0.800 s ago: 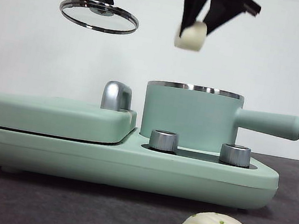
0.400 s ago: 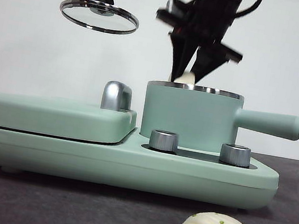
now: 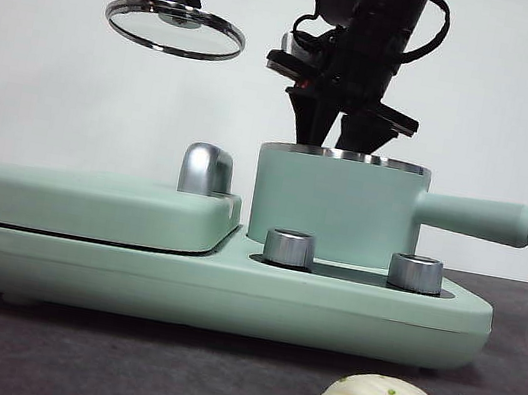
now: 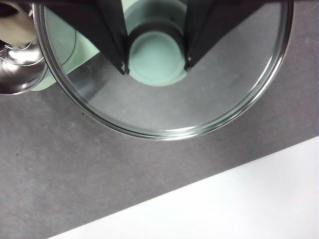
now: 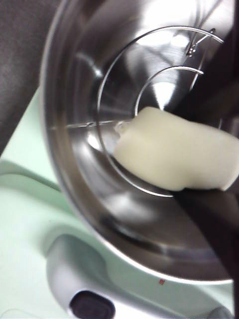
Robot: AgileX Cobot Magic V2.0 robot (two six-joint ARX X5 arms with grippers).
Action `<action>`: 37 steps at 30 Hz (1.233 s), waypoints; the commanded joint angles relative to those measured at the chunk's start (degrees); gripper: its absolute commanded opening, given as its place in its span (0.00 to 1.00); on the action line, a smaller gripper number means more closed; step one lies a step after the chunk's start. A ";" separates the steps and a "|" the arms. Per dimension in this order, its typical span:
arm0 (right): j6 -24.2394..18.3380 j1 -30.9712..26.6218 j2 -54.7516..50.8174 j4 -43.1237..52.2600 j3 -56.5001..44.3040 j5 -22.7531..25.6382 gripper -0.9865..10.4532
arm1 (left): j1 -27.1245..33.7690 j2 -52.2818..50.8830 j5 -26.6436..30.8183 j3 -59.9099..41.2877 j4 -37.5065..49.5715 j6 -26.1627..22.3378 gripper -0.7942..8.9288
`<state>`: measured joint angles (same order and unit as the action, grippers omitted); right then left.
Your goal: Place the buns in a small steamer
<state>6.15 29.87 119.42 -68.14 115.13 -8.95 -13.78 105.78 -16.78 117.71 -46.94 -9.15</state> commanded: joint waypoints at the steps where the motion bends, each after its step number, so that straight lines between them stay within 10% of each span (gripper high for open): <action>1: -0.63 0.37 1.31 -0.02 1.55 0.17 0.33 | -0.11 -0.63 -0.37 2.14 1.51 0.44 0.10; 27: -1.77 -0.31 -3.89 -13.31 11.93 2.47 0.48 | -0.11 -0.63 -0.37 2.14 1.42 0.90 0.10; 37: -1.73 2.69 -20.70 -13.31 -5.57 4.00 0.48 | -0.11 -0.63 -0.37 2.12 1.46 0.90 0.10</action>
<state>4.84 31.66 99.26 -76.93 110.65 -5.19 -13.78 105.73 -16.78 117.71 -46.94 -8.75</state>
